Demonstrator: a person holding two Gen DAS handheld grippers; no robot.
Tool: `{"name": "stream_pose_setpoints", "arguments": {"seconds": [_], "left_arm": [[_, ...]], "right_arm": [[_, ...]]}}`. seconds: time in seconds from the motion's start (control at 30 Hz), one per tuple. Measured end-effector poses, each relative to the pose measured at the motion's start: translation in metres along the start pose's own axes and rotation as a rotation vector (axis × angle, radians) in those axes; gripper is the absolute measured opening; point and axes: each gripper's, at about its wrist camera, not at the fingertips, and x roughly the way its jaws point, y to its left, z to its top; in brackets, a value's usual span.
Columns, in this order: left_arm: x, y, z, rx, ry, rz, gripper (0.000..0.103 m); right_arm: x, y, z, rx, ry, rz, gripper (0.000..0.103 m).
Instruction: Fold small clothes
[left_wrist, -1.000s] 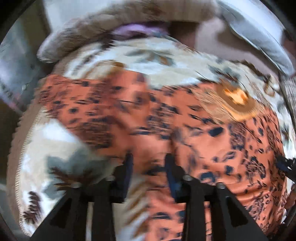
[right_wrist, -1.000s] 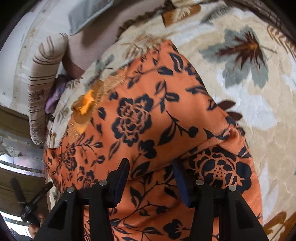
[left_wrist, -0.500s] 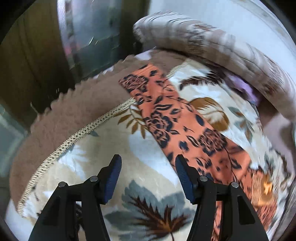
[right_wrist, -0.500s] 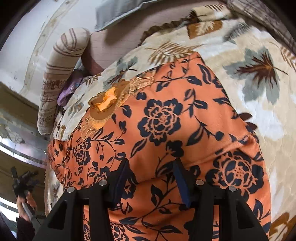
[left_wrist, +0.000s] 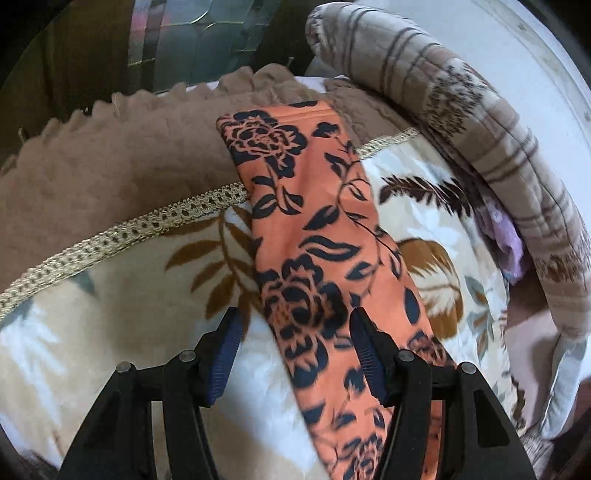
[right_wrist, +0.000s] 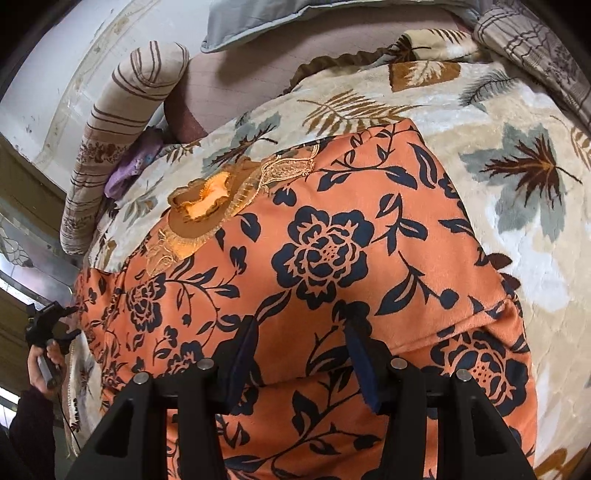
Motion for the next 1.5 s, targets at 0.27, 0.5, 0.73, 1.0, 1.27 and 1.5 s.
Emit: {"name": "stream_pose_setpoints", "arguments": {"seconds": [0.27,0.5,0.73,1.0,1.27,1.5], "left_arm": [[0.003,-0.008,0.004,0.063,-0.105,0.002,0.009],[-0.049,-0.059,-0.02,0.257,-0.194,-0.048,0.007],[-0.115,-0.145,-0.103,0.585,-0.216,-0.159,0.007],[-0.144,-0.218,-0.272,0.954,-0.182,-0.282,0.007],[-0.119,-0.225,-0.403,1.249,0.052,-0.302,0.011],[-0.162,-0.156,-0.348,1.123,-0.151,-0.385,0.072]], "right_arm": [[0.003,0.001,0.0,-0.007,-0.001,-0.009,0.053],[-0.01,-0.005,0.004,0.024,-0.038,0.004,0.053],[-0.03,-0.014,0.008,0.074,-0.083,0.028,0.053],[-0.045,-0.036,0.01,0.167,-0.108,0.068,0.053],[-0.051,-0.049,0.011,0.212,-0.111,0.084,0.058],[-0.048,-0.029,0.006,0.158,-0.094,0.107,0.061]]}}
